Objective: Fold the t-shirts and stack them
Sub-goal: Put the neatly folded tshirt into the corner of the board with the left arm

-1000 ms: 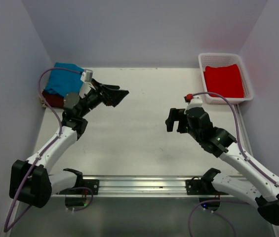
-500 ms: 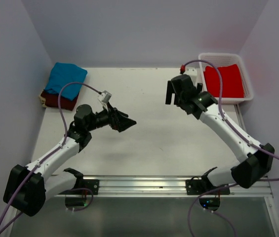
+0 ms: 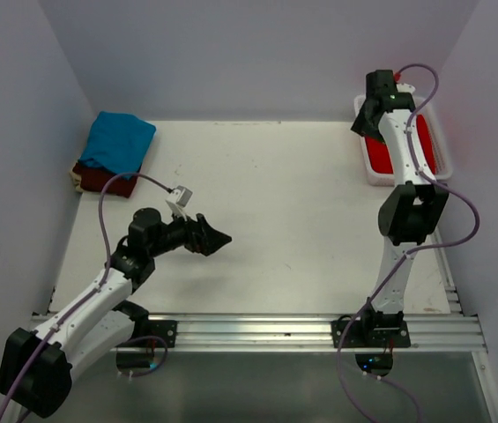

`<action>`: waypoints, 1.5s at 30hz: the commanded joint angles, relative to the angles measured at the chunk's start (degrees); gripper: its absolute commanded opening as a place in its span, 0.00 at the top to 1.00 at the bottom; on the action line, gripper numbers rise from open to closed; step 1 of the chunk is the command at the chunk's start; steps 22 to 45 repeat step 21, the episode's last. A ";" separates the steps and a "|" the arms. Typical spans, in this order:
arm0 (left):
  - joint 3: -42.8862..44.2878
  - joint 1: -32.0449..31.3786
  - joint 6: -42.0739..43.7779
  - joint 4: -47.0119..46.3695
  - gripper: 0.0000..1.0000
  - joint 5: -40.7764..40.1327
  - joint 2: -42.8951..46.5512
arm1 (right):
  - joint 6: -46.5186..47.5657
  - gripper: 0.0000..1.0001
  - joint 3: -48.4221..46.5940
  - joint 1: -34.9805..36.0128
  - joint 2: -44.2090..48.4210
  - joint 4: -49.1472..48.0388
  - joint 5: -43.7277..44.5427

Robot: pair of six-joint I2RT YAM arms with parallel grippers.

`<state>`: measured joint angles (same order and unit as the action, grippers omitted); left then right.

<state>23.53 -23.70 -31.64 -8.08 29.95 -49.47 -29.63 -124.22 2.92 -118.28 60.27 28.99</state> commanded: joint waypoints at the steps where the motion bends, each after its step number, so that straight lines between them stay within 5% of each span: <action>1: -0.85 -0.20 2.63 3.68 0.00 -2.09 2.01 | -0.36 0.01 -7.26 -0.46 -5.29 8.46 -1.04; 5: -1.56 -0.20 2.28 3.07 0.00 -2.45 2.72 | 1.76 0.01 -0.42 -0.37 0.22 0.83 -6.82; 11: -0.77 -0.20 2.11 2.10 0.00 -1.39 0.70 | 7.21 0.01 11.35 -0.28 7.61 -11.83 -30.81; 18: -1.29 -0.20 1.67 1.04 0.00 -1.39 0.25 | 10.03 0.01 14.45 0.77 10.09 -16.93 -43.92; 45: -1.64 -0.20 1.84 1.66 0.00 -1.65 0.69 | 10.99 0.01 13.22 1.82 9.73 -15.88 -42.11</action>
